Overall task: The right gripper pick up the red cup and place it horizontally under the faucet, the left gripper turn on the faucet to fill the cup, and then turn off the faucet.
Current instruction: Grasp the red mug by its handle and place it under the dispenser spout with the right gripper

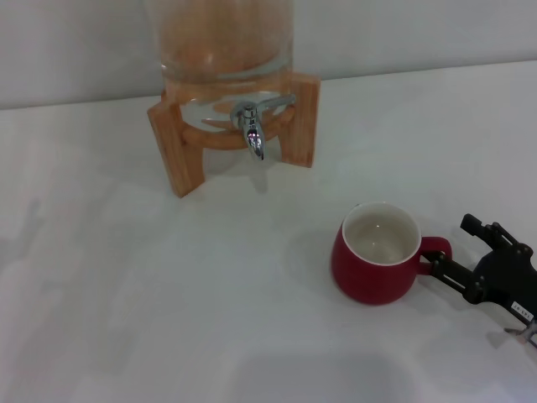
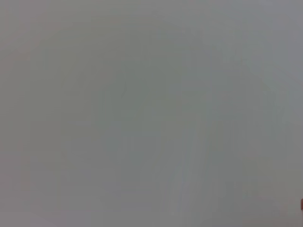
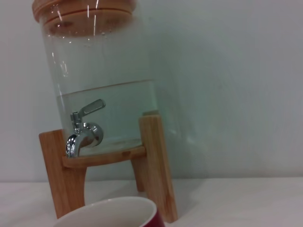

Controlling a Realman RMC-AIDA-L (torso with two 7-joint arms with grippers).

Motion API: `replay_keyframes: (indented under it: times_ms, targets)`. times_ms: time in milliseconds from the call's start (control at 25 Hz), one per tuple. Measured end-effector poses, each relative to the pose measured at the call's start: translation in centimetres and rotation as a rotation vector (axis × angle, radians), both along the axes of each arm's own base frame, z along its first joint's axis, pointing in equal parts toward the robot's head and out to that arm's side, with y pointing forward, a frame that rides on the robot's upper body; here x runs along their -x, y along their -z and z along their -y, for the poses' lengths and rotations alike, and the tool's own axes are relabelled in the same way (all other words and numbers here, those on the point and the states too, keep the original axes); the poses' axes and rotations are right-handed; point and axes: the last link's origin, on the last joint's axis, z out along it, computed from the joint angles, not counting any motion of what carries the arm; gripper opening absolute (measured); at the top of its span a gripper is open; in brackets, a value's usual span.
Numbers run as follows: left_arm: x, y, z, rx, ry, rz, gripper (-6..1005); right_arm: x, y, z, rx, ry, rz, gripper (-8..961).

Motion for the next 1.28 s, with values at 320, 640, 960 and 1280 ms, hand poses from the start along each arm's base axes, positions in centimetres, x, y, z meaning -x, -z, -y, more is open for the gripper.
replay_keyframes:
  times_ms: [320, 640, 960, 1280]
  targets:
    - [0.0, 0.0, 0.0, 0.0, -0.001, 0.0, 875, 0.1, 0.2, 0.1, 0.014, -0.008, 0.001, 832]
    - [0.1, 0.0, 0.1, -0.001, -0.001, 0.0, 875, 0.5, 0.5, 0.0, 0.027, -0.021, -0.007, 586]
    - [0.1, 0.0, 0.2, -0.002, -0.002, 0.001, 875, 1.2, 0.8, -0.3, 0.039, -0.046, -0.021, 432]
    - [0.1, 0.0, 0.3, -0.002, -0.003, 0.002, 875, 1.8, 1.2, -0.7, 0.05, -0.063, -0.029, 390]
